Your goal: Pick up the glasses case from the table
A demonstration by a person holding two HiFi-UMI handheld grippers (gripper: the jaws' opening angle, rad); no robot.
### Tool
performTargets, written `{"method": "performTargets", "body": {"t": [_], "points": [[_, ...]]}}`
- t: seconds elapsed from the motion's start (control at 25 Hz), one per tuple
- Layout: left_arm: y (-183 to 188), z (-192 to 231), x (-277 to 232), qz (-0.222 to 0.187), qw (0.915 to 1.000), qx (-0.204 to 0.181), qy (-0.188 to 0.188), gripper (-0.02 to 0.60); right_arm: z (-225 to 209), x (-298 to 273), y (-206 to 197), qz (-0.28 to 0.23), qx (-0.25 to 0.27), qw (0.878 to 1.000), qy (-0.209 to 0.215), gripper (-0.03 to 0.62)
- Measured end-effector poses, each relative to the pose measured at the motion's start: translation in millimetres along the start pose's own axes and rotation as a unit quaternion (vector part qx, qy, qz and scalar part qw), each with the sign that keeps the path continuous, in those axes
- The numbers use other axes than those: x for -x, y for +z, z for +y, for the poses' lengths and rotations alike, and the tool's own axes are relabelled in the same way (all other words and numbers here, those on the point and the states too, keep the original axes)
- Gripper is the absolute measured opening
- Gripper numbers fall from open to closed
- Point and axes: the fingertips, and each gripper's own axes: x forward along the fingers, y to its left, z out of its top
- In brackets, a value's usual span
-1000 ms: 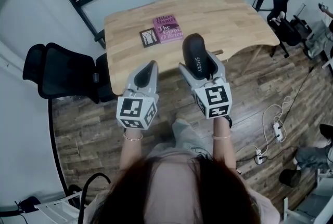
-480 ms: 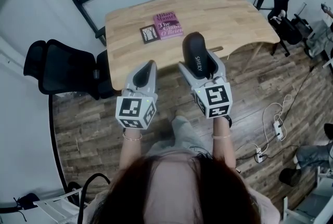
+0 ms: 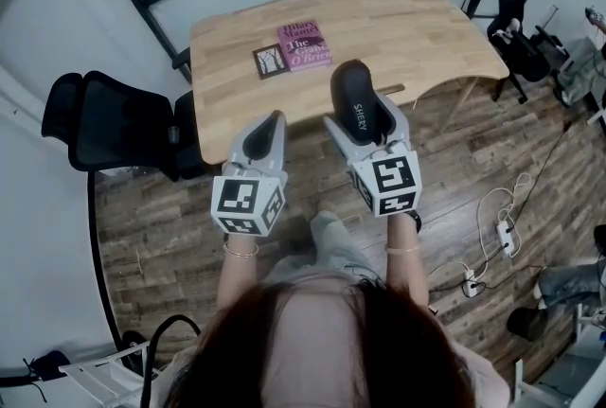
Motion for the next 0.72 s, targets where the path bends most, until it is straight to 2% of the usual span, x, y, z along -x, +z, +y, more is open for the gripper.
{"method": "performTargets", "body": {"t": [0.72], "points": [[-5.9, 4.2, -10.2, 0.005, 0.9999, 0.008, -0.004, 0.009, -3.4, -12.1, -3.4, 0.001, -0.003, 1.000, 0.001, 0.373]]}}
